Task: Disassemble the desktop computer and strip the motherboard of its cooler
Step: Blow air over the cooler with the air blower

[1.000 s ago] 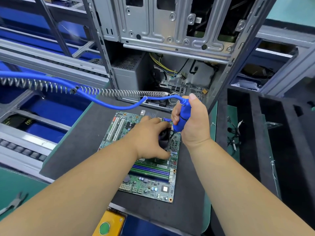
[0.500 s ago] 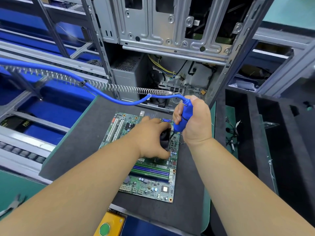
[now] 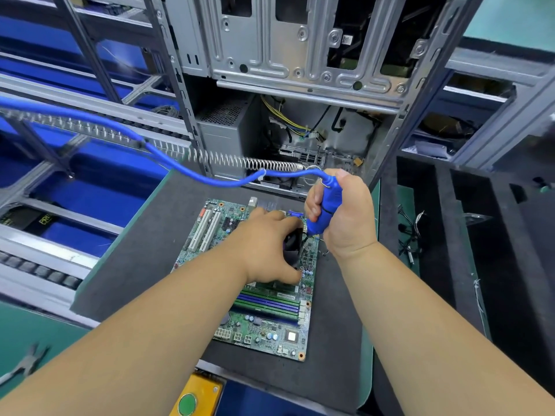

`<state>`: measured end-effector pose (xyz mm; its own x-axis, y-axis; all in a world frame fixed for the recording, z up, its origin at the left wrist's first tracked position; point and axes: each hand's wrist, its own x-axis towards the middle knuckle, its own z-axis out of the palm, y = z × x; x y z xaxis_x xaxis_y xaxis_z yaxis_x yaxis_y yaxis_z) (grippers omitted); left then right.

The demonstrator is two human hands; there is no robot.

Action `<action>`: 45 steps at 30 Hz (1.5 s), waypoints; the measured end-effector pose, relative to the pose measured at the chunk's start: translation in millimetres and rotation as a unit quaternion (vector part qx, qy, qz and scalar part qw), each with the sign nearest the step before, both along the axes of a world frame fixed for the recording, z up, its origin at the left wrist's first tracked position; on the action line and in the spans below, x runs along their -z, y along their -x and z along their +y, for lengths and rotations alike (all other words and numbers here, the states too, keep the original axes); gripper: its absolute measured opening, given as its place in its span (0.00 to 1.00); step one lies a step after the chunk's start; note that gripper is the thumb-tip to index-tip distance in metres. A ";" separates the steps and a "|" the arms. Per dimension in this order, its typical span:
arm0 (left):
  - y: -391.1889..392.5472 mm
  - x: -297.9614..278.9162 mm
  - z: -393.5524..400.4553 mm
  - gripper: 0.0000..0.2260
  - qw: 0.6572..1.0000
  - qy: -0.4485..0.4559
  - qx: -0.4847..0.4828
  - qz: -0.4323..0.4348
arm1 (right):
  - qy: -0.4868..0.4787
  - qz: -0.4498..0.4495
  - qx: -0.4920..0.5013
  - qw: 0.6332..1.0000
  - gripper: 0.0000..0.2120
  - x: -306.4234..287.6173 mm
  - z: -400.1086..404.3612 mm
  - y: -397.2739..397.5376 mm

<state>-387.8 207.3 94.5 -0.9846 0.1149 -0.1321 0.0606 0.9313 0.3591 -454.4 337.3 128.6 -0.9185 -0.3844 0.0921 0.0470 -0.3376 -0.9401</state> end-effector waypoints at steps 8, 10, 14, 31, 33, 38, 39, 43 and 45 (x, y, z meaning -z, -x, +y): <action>-0.3 -0.5 -1.4 0.36 1.000 0.003 0.006 -0.004 | -0.010 -0.002 -0.014 1.000 0.22 1.1 0.5 1.8; -1.2 -0.1 -1.7 0.36 1.000 0.001 0.007 -0.003 | -0.018 0.003 -0.023 1.000 0.22 0.3 -0.1 0.0; -2.6 1.6 -2.4 0.34 1.000 0.002 0.010 0.009 | -0.028 0.001 -0.028 0.999 0.21 -3.6 -1.7 -3.8; -4.4 5.3 -11.0 0.38 0.998 -0.032 0.037 0.033 | 0.038 0.011 -0.032 0.999 0.21 -9.8 6.1 -8.4; -3.3 8.6 -13.1 0.39 0.998 -0.037 0.041 0.039 | 0.052 0.025 -0.019 0.998 0.21 -15.9 6.2 -7.9; -3.6 11.9 -14.2 0.40 0.997 -0.051 0.042 0.048 | 0.047 0.046 -0.027 0.997 0.20 -34.1 9.1 -8.1; -3.6 10.9 -15.7 0.40 0.996 -0.061 0.039 0.043 | 0.043 0.046 -0.027 0.998 0.20 -36.1 10.2 -9.1; -3.2 2.0 -11.9 0.42 0.998 0.002 0.059 0.013 | 0.027 0.039 -0.021 0.999 0.18 -39.0 16.2 -14.3; -6.0 -0.5 -3.5 0.43 0.996 0.059 0.066 0.023 | 0.015 0.049 -0.014 0.999 0.18 -40.2 19.7 -17.0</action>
<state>-381.8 203.8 95.0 -0.9670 0.2309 -0.1077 0.1998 0.9494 0.2423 -437.4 356.9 168.8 -0.8933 -0.4058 0.1931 -0.0351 -0.3654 -0.9302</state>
